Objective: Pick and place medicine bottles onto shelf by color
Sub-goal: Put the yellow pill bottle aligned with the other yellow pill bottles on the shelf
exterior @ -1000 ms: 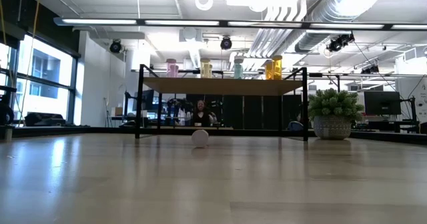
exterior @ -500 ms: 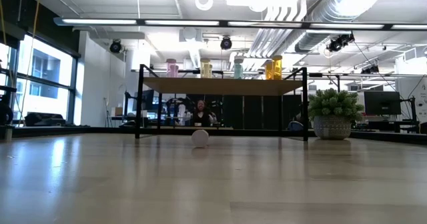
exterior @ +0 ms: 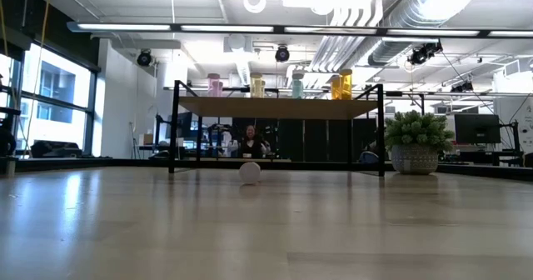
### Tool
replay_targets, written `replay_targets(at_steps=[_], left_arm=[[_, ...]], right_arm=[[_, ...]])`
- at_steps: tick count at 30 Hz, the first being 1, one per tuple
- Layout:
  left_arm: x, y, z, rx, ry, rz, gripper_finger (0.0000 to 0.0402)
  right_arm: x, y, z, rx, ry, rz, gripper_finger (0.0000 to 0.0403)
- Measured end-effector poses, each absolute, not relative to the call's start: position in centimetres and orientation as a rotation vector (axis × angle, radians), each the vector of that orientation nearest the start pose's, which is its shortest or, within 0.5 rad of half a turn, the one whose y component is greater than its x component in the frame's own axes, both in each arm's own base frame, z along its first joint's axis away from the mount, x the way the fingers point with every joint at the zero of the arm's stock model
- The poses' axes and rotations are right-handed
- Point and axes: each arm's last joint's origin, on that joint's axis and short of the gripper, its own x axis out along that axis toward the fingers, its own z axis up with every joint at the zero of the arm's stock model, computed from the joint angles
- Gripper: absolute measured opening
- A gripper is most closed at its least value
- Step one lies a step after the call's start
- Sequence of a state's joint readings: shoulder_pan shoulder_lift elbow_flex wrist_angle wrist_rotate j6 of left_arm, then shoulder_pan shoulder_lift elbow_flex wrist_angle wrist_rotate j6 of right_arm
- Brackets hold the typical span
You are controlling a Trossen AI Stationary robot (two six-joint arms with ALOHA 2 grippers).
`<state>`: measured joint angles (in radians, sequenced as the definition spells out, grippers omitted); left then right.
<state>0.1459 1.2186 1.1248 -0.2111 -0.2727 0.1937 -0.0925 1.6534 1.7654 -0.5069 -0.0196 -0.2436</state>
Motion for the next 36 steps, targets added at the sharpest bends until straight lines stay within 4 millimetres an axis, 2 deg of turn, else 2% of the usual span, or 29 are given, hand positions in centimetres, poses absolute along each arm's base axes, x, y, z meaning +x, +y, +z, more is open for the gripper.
replay_targets(at_steps=[14,30,36], left_arm=[[26.97,4.74,35.75,0.209,0.343,0.385,0.011],[26.96,4.76,35.77,0.235,0.346,0.385,0.011],[26.94,4.76,35.8,0.235,0.344,0.385,0.011]], right_arm=[[37.14,-3.33,40.73,-0.153,0.444,-0.021,0.0197],[37.06,-3.47,40.67,-0.112,0.456,-0.082,0.0132],[37.05,-3.46,40.69,-0.113,0.455,-0.083,0.012]])
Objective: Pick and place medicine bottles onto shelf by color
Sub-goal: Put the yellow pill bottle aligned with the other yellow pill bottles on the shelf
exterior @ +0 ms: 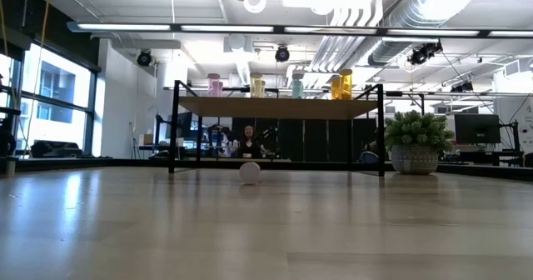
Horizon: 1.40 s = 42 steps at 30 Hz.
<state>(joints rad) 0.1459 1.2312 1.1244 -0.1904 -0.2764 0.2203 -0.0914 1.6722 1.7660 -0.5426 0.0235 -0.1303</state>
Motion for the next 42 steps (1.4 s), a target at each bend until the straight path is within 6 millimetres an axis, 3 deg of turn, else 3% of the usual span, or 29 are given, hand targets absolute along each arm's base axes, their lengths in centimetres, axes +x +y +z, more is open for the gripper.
replay_targets(at_steps=[18,33,42], left_arm=[[26.93,4.74,35.84,0.234,0.341,0.383,0.0115],[26.79,4.77,35.65,0.168,0.352,0.42,0.0212],[26.1,4.95,35.78,0.181,0.379,0.516,0.0217]], right_arm=[[37.04,-3.48,40.71,-0.084,0.453,-0.09,0.0119],[37.08,-3.52,40.53,-0.084,0.464,-0.094,0.0118],[36.91,-4.3,40.33,-0.088,0.488,-0.144,0.0118]])
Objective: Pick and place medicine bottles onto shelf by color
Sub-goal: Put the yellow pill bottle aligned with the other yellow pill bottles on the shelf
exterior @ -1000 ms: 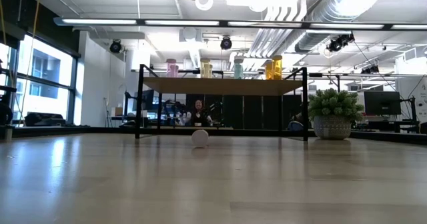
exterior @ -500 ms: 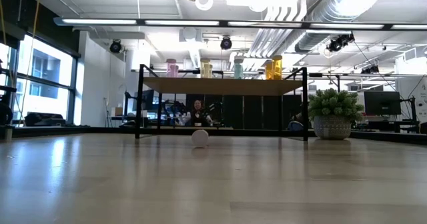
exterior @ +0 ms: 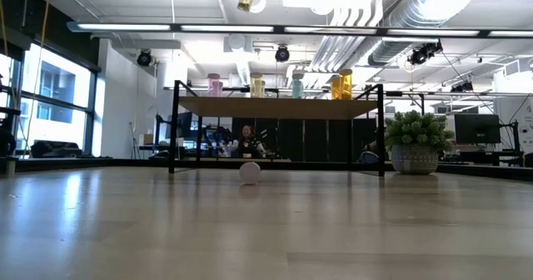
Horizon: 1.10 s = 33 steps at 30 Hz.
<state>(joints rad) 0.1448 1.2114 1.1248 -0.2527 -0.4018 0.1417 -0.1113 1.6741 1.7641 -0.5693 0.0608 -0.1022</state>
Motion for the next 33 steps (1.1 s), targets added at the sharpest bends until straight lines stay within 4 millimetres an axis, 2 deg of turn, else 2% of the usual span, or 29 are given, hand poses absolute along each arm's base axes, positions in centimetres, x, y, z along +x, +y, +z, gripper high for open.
replay_targets(at_steps=[7,14,19,25,33], left_arm=[[25.5,4.9,36.3,0.18,0.364,0.53,0.0216],[23.9,5.0,37.0,0.197,0.378,0.541,0.0216],[22.4,5.4,37.4,0.191,0.395,0.549,0.0216],[21.1,6.1,36.8,0.094,0.471,0.509,0.0216],[21.0,6.6,35.6,-0.016,0.56,0.426,0.0216]], right_arm=[[36.6,-6.2,40.3,-0.054,0.494,-0.199,0.0118],[36.0,-8.9,40.1,0.003,0.509,-0.281,0.0118],[35.4,-11.0,40.1,-0.034,0.517,-0.326,0.0118],[34.7,-14.0,40.8,-0.11,0.46,-0.394,0.0118],[33.5,-17.6,41.5,-0.099,0.377,-0.504,0.0118]])
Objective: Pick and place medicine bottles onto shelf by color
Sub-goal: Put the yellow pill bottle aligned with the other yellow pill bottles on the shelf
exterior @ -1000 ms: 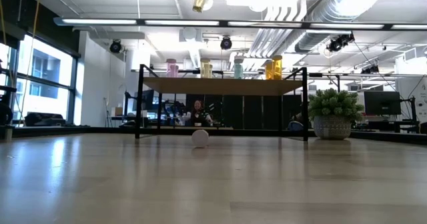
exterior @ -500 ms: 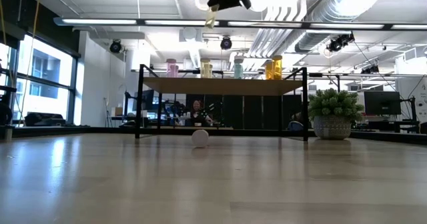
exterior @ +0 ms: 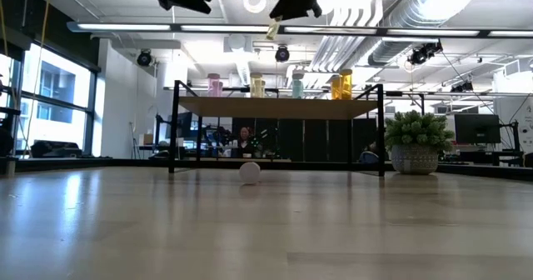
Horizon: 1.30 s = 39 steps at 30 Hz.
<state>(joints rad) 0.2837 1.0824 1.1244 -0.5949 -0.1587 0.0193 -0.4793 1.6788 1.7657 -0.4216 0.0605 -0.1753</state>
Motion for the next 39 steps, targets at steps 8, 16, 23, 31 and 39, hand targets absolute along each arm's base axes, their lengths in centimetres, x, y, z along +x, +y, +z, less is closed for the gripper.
replay_targets(at_steps=[8,16,23,31,39], left_arm=[[21.3,6.9,31.6,-0.116,0.543,0.437,0.0216],[21.5,7.5,29.3,-0.119,0.453,0.465,0.0216],[21.3,7.6,28.0,-0.134,0.492,0.483,0.0216],[21.1,7.6,27.5,-0.129,0.525,0.515,0.0216],[21.0,7.6,27.4,-0.102,0.534,0.533,0.0216]], right_arm=[[33.1,-19.4,41.6,-0.114,0.34,-0.542,0.0118],[32.9,-20.6,41.5,-0.044,0.341,-0.555,0.0118],[33.7,-18.6,39.4,0.045,0.504,-0.412,0.0118],[35.1,-14.5,38.5,0.043,0.611,-0.291,0.0118],[37.8,-11.9,35.9,0.057,0.694,-0.215,0.0118]])
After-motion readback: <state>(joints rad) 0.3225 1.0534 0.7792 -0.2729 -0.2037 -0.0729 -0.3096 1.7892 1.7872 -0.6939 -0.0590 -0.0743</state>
